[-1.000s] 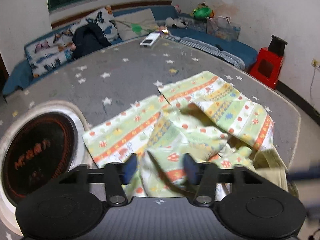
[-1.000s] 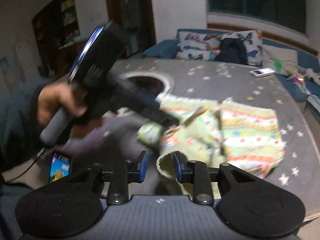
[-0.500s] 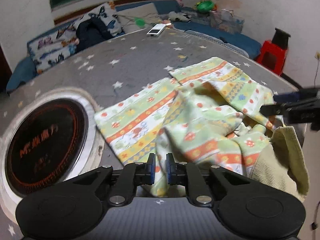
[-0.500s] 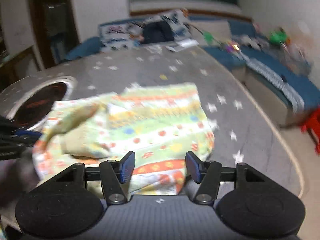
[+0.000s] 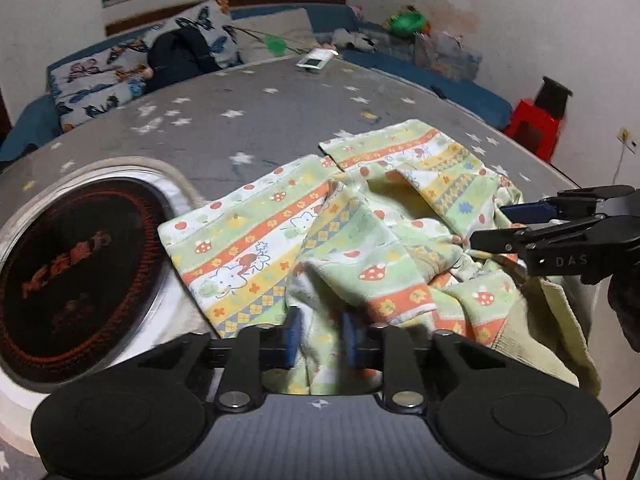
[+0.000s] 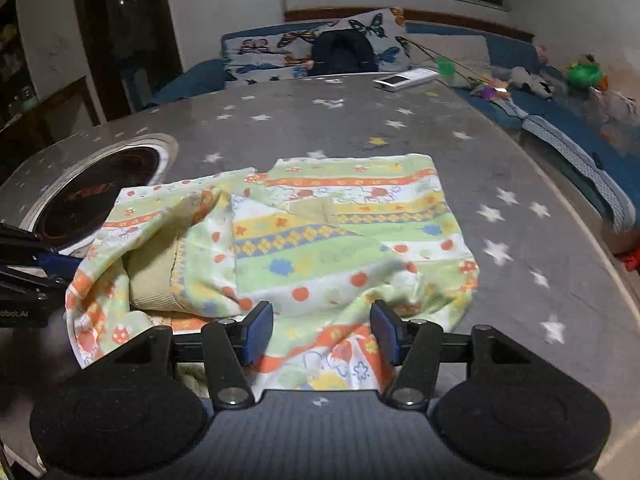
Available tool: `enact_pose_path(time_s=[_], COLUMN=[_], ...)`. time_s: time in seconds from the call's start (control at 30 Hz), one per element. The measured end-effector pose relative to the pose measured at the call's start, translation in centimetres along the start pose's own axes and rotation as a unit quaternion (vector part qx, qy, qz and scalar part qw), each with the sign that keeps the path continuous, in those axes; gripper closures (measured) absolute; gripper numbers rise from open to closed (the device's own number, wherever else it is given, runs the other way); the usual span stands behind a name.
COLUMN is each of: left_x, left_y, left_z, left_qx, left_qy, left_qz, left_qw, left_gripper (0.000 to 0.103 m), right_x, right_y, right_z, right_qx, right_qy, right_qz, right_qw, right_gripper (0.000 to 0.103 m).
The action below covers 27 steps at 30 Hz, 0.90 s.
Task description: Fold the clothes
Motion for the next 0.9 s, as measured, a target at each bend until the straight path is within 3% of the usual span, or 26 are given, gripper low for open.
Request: enact_pose_path(time_s=[0.1,0.27,0.7,0.9], left_x=[2.1,7.0,17.3,18.6], left_y=[0.9,2.3,6.0,8.7], left_z=[-0.8,-3.2,-8.7,-8.3], left_qx=[0.007,0.022,0.058,0.029], left_qy=[0.007,0.056,0.153,0.171], left_qz=[0.036,0.086,0.195,0.2], left_qw=[0.9993,0.9945,0.9671,0.9644], left_gripper=[0.093,0.094,0.098,0.096], right_x=[1.8,4.8,16.8,20.0], right_y=[-1.1,-2.8,-8.3,-9.2], right_z=[0.5,1.4,3.2,3.5], right_qx=[0.004,0.012,0.03,0.032], right_qy=[0.011,0.029,0.127,0.162], right_qz=[0.019,0.052,0.116,0.115], right_qw=[1.0,0.998,0.985,0.979], right_gripper=[0.047,0.048,0.048,0.049])
Point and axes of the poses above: each gripper's, at about its wrist camera, not at the fingertips, and y roughly against the way its jaws point, x to its left, z to its top, the point moved 2 cm from there along -y, roughly the way its jaws point, and after that the axes turned 12 degrees about -y, right-handed, at the moved point
